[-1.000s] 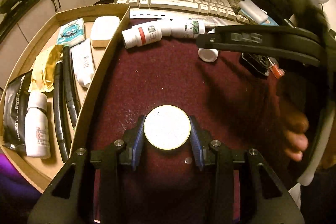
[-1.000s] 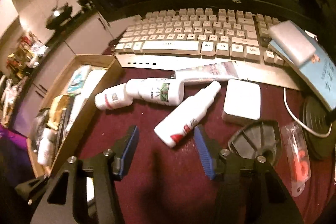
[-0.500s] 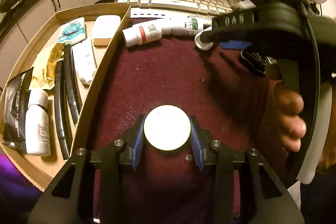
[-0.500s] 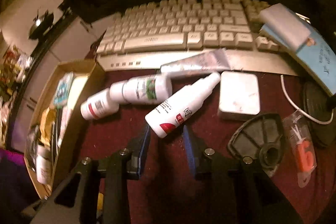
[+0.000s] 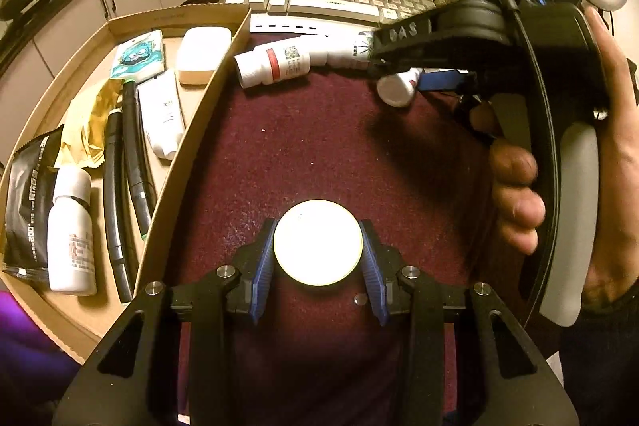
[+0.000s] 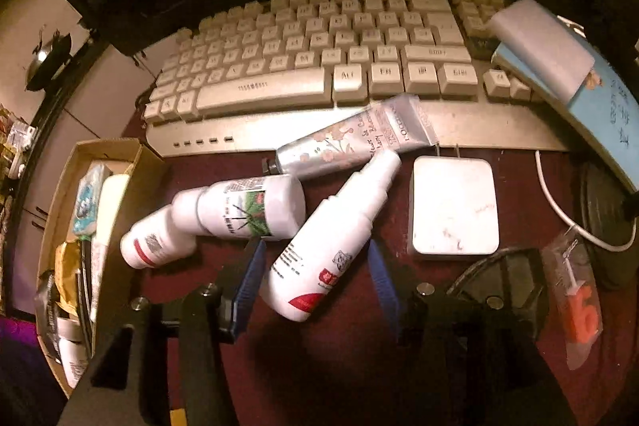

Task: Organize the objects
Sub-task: 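Grasp the white red-labelled spray bottle with the right tool while the left tool holds the jar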

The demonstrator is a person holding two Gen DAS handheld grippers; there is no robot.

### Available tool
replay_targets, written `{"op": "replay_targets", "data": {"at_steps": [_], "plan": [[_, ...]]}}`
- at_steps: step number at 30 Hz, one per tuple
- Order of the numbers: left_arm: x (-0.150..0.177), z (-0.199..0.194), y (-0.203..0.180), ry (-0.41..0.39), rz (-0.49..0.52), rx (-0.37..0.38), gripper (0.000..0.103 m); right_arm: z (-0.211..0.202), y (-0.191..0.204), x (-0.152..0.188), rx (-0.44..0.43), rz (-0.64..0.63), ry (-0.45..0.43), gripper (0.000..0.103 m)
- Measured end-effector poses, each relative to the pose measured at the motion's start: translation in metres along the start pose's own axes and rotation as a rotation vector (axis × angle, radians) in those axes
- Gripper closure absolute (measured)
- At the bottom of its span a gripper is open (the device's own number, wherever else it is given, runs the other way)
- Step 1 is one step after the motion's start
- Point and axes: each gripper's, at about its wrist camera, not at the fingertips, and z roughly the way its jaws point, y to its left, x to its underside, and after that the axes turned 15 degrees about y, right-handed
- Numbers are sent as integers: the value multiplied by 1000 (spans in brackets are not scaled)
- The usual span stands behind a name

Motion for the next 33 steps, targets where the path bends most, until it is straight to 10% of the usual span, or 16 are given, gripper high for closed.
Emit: {"op": "replay_targets", "data": {"at_steps": [6, 17, 33], "plan": [[1, -1, -4, 0, 0, -23, 63, -8, -11, 27, -29, -37, 20, 74], [2, 9, -8, 23, -15, -46, 63, -34, -35, 122, -70, -202, -23, 74], [15, 1, -3, -12, -57, -52, 62, -35, -36, 123, -121, -255, -71, 55]]}}
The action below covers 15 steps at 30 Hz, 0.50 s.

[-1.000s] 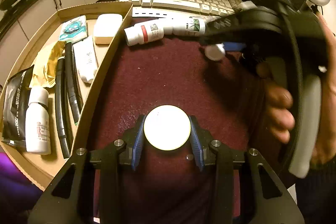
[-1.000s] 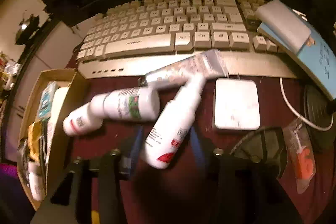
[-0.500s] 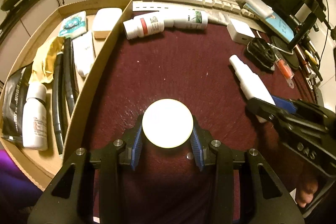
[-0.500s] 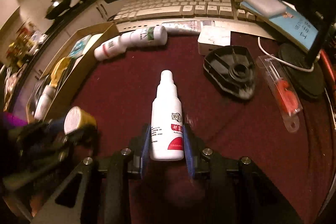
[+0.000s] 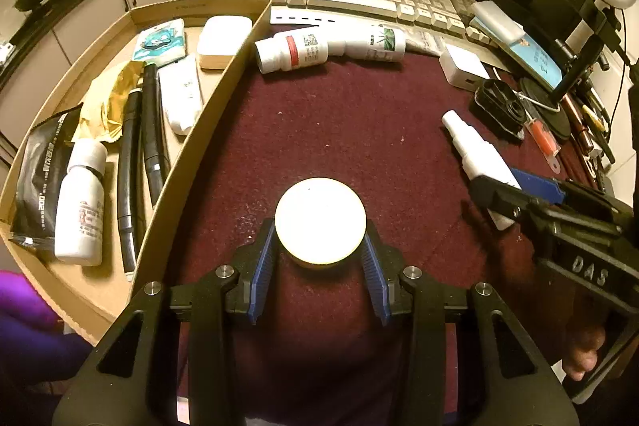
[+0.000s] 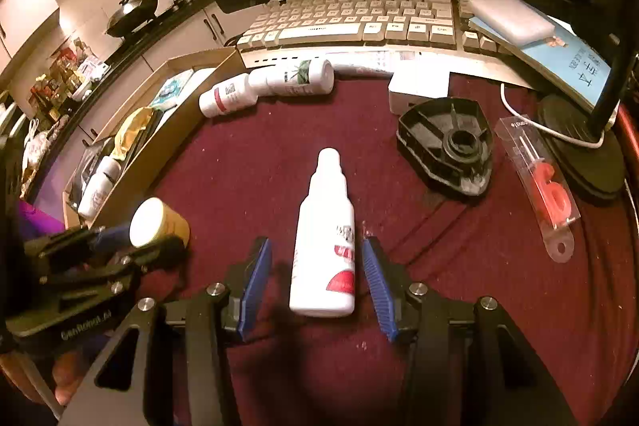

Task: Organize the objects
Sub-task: 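Grasp the white red-labelled spray bottle with the right tool while the left tool holds the jar, then carry the cream jar and spray bottle over the cardboard tray with both tools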

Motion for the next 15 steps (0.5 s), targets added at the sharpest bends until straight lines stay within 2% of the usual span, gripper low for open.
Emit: {"op": "replay_targets", "data": {"at_steps": [4, 6, 7, 11, 15], "plan": [[0, -1, 2, -5, -8, 7, 62, 2, -8, -5, -17, 29, -3, 56], [1, -1, 2, -9, -10, 9, 63, 3, -11, -5, -9, 45, -2, 72], [2, -1, 3, -13, -11, 7, 63, 3, -11, -5, -3, 43, 2, 74], [6, -5, 5, -30, -18, 24, 63, 1, -11, -2, 2, 38, 4, 74], [9, -12, 7, -41, -28, 42, 63, -3, -9, 2, -29, 36, -3, 74]]}}
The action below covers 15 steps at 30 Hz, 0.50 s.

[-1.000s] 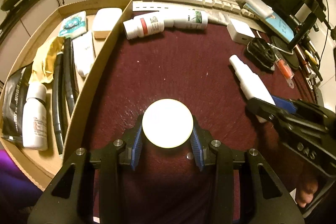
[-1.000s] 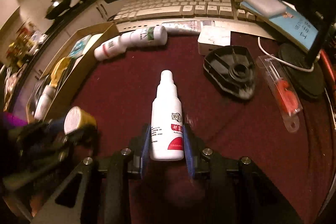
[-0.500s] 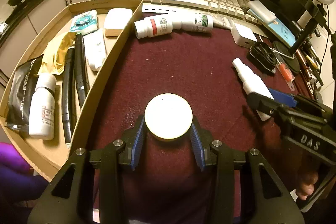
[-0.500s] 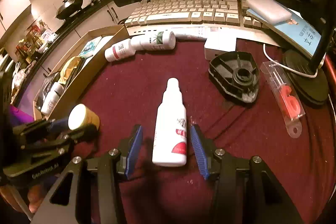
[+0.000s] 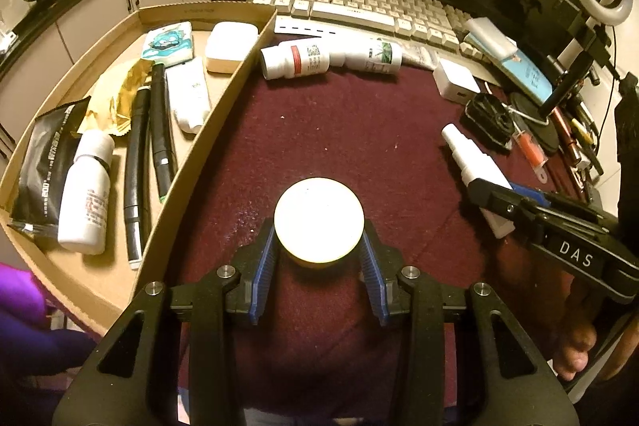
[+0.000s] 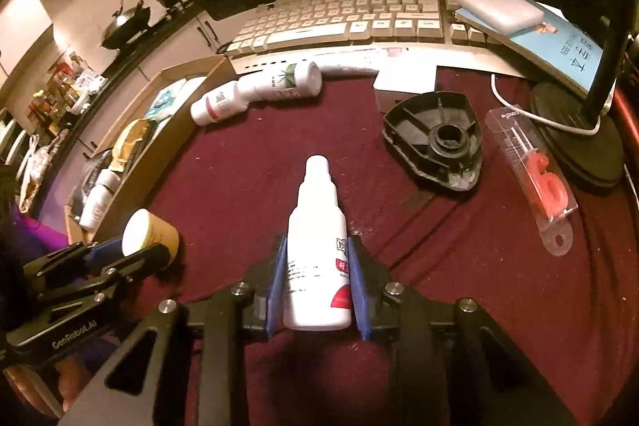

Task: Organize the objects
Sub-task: 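Carry the cream jar and spray bottle over the cardboard tray with both tools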

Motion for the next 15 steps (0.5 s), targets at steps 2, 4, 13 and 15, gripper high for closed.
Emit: {"op": "replay_targets", "data": {"at_steps": [2, 4, 13, 15], "plan": [[2, -4, 0, -9, 3, 6, 63, -3, 3, 2, -14, -8, -9, 74], [3, -8, -1, -16, 2, 6, 63, -7, 7, 2, -18, -14, -15, 74], [14, -33, 2, -57, -10, -1, 63, -28, 31, 8, -42, -50, -57, 74], [16, -42, 4, -69, -16, 7, 63, -33, 37, 9, -51, -62, -65, 74]]}}
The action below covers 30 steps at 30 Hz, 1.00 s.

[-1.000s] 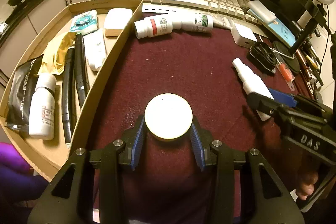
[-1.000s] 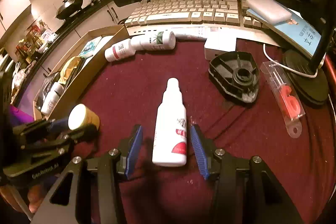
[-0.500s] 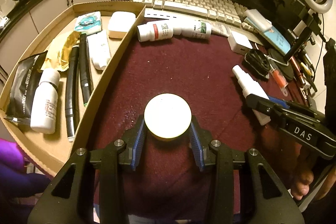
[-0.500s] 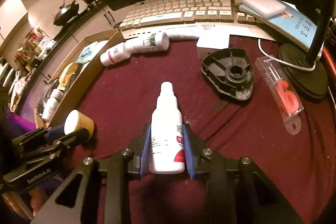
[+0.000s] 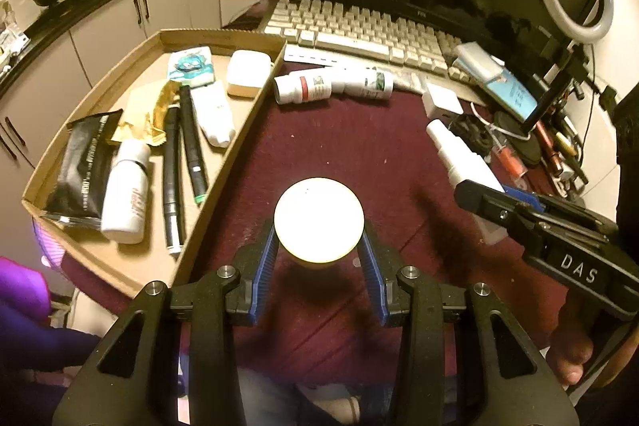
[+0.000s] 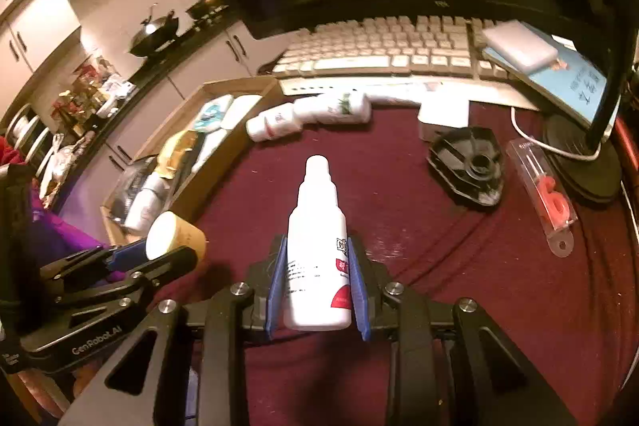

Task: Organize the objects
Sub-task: 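Carry the cream jar and spray bottle over the cardboard tray with both tools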

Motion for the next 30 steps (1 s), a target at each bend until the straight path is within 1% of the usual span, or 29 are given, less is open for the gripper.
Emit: {"op": "replay_targets", "data": {"at_steps": [6, 14, 20, 27, 30], "plan": [[3, -29, 14, -43, -25, 32, 63, -13, 29, 2, -27, -53, -31, 74], [0, -50, 42, -75, -73, 31, 63, -11, 63, -8, -66, -104, -29, 74], [-10, -55, 65, -93, -105, 26, 63, -1, 86, -22, -78, -134, -18, 74], [-27, -53, 92, -97, -130, 14, 63, 15, 104, -46, -83, -154, -5, 74], [-38, -51, 106, -93, -143, 29, 63, 25, 111, -58, -81, -153, 5, 74]]}}
